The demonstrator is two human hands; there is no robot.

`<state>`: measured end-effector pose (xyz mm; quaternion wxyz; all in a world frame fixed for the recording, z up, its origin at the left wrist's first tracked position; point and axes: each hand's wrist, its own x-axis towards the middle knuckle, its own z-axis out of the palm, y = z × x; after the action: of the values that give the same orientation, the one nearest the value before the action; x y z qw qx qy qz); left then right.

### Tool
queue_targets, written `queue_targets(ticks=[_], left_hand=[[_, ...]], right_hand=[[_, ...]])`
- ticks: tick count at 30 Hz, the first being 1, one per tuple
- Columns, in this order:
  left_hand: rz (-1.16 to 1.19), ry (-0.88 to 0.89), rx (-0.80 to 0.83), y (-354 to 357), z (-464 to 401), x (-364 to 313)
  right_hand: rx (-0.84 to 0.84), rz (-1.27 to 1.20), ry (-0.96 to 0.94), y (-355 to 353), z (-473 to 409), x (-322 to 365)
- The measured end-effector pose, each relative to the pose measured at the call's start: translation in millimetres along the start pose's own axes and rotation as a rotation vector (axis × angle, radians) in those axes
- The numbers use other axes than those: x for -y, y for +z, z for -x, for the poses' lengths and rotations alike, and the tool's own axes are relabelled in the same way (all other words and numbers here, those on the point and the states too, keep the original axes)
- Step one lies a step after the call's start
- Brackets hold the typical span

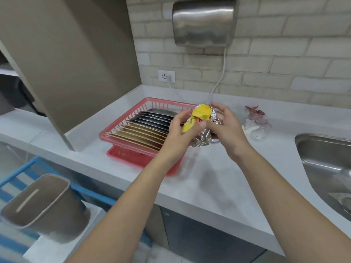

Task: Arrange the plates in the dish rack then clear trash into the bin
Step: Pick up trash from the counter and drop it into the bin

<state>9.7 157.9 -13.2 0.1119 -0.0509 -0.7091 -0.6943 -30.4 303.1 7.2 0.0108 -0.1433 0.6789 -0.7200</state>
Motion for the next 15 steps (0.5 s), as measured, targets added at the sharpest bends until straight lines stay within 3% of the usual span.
queue_targets(ticks=[8,15], left_hand=[[-0.067,-0.062,-0.174,-95.1,39.4,-31.9],[-0.080,-0.104,-0.471,-208.8,83.9,-23.1]], right_hand=[[0.250,0.028,-0.129,107.5,-9.7,27.4],[0.404,0.125,-0.065,223.6,-6.0,4.1]])
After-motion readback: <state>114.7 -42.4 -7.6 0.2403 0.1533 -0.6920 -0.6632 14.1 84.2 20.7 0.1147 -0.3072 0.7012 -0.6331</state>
